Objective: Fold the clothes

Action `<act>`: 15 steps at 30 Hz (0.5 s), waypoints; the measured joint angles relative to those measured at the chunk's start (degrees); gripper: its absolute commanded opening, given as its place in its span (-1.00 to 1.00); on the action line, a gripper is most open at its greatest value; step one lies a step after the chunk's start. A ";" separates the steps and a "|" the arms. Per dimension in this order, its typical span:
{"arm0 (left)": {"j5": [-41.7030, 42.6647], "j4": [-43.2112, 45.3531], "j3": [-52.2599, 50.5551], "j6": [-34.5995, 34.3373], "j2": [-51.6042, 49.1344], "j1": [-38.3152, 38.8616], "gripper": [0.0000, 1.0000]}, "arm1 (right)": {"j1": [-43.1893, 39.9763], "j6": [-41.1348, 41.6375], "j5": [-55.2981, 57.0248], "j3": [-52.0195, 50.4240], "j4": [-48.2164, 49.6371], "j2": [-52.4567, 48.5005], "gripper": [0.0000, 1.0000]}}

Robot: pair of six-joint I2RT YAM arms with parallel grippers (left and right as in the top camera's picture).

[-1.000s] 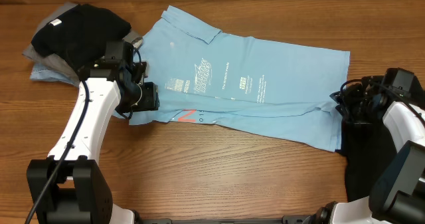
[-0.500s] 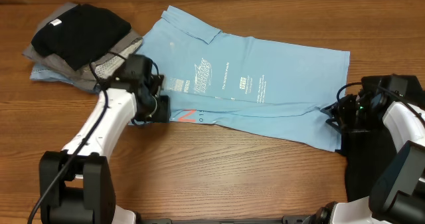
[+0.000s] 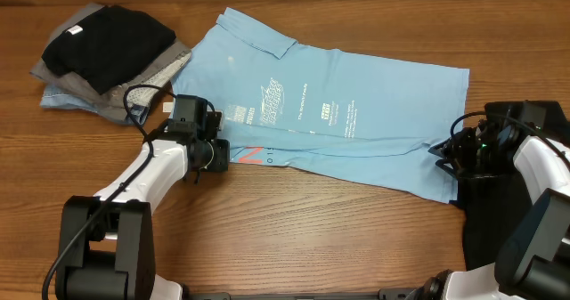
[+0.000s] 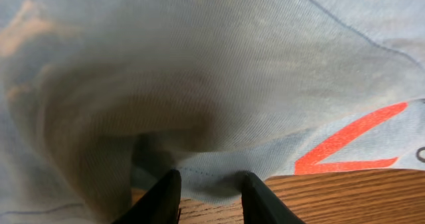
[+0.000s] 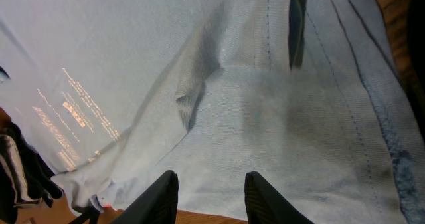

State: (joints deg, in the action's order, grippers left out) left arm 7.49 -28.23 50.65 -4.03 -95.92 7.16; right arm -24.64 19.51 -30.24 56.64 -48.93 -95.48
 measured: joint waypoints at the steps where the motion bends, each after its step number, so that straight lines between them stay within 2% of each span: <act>1: 0.00 0.20 -0.26 0.02 0.00 0.00 -0.35 | 0.00 -0.02 -0.02 0.00 0.04 0.00 -0.28; 4: -0.02 1.29 -0.94 0.00 0.00 0.00 -0.38 | 0.00 -0.04 -0.04 0.00 0.07 0.00 -0.28; 8: -0.02 2.16 -1.88 0.02 0.00 0.00 -0.54 | 0.00 -0.04 -0.04 0.00 0.04 0.00 -0.29; 12: -0.24 3.50 -2.19 -0.02 -0.63 0.00 -0.91 | 0.00 -0.04 -0.02 0.00 0.07 0.00 -0.30; 15: -0.17 4.31 -2.19 -0.13 -0.98 -0.02 -0.92 | 0.00 -0.02 -0.04 0.00 -0.07 0.00 -0.30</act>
State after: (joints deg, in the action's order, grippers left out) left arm 7.31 -23.92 48.47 -4.16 -96.90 7.14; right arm -24.64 19.49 -30.28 56.64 -48.99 -95.48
